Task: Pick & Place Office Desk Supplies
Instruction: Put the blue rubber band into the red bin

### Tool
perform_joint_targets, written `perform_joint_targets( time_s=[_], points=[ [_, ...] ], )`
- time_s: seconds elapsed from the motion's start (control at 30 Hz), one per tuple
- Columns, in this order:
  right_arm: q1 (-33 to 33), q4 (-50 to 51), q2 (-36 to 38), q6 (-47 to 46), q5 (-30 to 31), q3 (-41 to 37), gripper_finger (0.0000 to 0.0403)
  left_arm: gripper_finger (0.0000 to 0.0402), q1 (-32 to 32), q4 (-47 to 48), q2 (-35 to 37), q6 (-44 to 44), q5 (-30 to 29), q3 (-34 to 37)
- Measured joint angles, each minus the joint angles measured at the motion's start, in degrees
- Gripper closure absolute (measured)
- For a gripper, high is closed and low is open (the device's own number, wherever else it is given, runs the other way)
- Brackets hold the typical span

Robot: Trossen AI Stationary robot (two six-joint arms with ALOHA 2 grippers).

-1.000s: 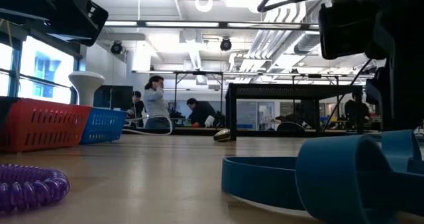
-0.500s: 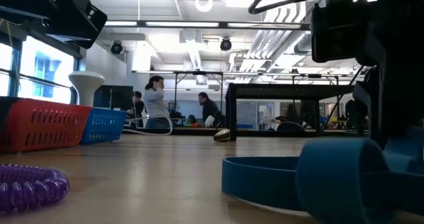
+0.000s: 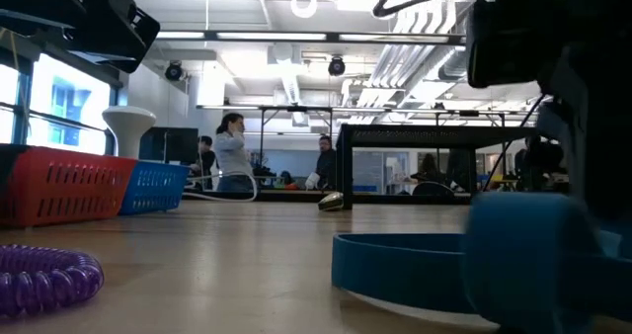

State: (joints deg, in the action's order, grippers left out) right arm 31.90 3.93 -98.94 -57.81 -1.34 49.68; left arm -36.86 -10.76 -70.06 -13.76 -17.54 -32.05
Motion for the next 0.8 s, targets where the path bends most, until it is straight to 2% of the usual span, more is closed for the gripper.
perform_joint_targets(
  time_s=[0.17,0.27,0.43,0.73,0.8],
  points=[
    [0.1,-0.4,0.0,7.5,4.4,3.7,0.0399,0.0217,0.0,0.0,0.0,0.0,-0.4,0.0],
    [0.1,-2.1,0.0,15.0,9.1,6.7,0.0399,0.0217,0.4,-0.5,0.0,0.4,-3.6,0.0],
    [0.1,-9.6,0.0,29.3,16.9,9.6,0.0399,0.0217,1.5,-2.1,0.0,0.2,-8.2,0.0],
    [0.0,-24.8,0.0,49.1,29.5,10.4,0.0399,0.0217,5.7,-10.0,0.0,0.2,-9.4,0.0],
    [0.0,-27.8,0.0,51.9,34.4,10.4,0.0399,0.0217,6.5,-11.0,0.0,0.3,-9.4,0.0]
  ],
)
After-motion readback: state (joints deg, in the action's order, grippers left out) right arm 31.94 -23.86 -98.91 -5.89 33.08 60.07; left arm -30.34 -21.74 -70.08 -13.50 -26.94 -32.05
